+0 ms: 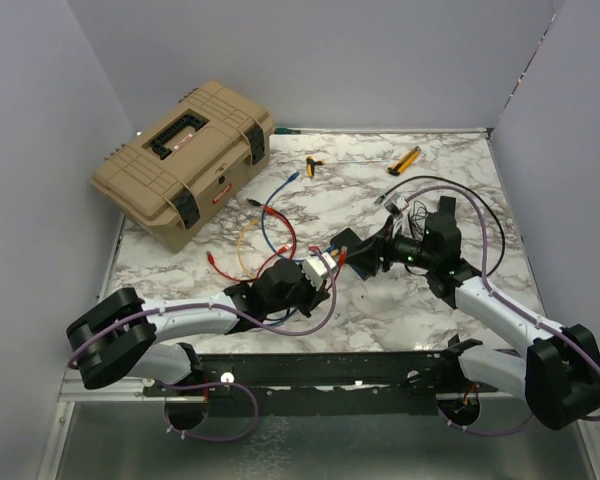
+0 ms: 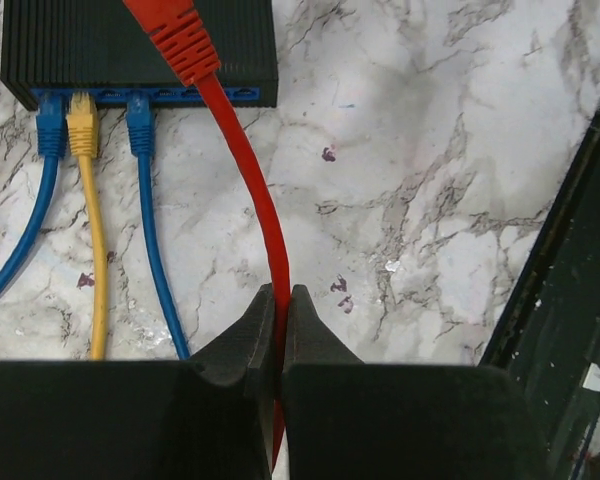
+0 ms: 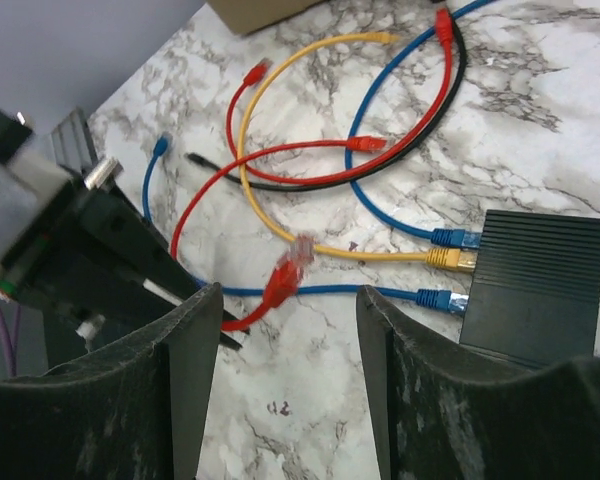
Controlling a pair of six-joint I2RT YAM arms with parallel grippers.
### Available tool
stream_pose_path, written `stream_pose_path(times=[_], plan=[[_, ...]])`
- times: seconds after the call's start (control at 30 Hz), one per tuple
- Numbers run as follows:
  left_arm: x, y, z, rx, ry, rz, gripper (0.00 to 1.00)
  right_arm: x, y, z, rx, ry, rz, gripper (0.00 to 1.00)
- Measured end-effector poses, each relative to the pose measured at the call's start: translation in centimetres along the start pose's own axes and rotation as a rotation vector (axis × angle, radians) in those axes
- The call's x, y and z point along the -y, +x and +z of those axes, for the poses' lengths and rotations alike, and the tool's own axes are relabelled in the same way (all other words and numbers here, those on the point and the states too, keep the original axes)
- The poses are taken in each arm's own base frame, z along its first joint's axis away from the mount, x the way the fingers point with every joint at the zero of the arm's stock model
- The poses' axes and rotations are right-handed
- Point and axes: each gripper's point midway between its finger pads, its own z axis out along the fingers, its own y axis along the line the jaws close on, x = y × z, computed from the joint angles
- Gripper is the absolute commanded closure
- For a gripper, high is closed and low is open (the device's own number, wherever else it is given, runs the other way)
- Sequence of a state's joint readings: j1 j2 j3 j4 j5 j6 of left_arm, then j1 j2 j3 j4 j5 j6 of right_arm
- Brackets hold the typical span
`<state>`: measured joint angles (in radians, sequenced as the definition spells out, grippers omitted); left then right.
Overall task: Insert the plug into the switch port
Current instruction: Pick up the connector from the center of the board.
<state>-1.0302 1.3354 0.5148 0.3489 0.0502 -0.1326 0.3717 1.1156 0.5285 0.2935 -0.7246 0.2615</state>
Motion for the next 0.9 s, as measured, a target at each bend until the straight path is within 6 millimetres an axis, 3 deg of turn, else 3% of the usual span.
stream_pose_path(times=[0.2,0.3,0.53,0.9], plan=[[1.8,-1.8,-2.2,0.069,0.102,0.034,1.00,-2.3,3.4,-0.6,-0.022,-0.174,-0.042,0.45],[2.5,-2.0,-3.2,0.099,0.147,0.051,1.00,-3.6,4.0,-0.7,-0.029,-0.273,-0.047,0.46],[4.0,-2.2,-4.0,0.121,0.234,0.073,1.00,-6.0,2.7,-1.2,0.006,-0.423,-0.098,0.48],[5.3,-2.2,-4.9,0.135,0.312,0.085,1.00,-8.1,0.2,-2.5,0.067,-0.480,-0.216,0.59]])
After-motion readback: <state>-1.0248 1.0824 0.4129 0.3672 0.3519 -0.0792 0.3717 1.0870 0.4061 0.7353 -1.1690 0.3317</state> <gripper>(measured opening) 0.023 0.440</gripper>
